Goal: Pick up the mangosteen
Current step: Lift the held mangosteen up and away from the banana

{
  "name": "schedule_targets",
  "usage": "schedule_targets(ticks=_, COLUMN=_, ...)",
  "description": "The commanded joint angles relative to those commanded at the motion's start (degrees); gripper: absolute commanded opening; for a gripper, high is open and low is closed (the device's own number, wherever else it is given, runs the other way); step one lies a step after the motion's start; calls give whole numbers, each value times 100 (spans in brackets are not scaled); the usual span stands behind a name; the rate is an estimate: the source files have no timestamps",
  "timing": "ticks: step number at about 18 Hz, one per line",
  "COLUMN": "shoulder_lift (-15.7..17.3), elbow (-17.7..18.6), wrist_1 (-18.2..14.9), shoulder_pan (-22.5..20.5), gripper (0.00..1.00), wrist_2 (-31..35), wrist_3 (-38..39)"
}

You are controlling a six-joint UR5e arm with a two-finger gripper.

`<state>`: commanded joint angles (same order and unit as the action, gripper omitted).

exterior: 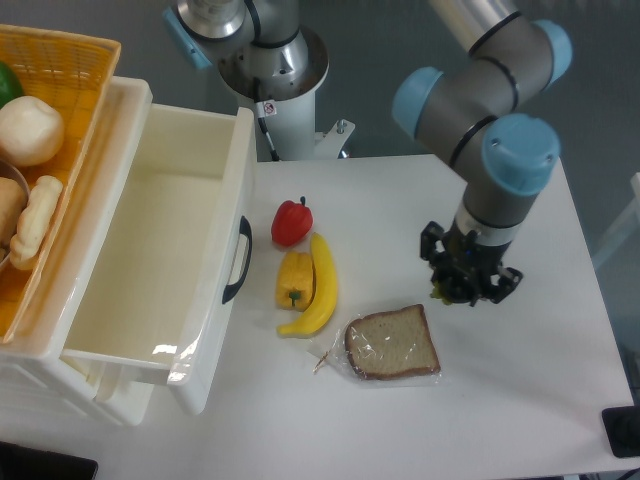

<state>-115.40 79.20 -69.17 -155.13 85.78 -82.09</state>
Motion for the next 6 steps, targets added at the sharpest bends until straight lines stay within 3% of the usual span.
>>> schedule_targets(ticks=6, shoulder_lift=70, elbow=-115, wrist_1=-167, shoulder_pan=-9, gripper=0, wrist_2=79, wrist_3=-53)
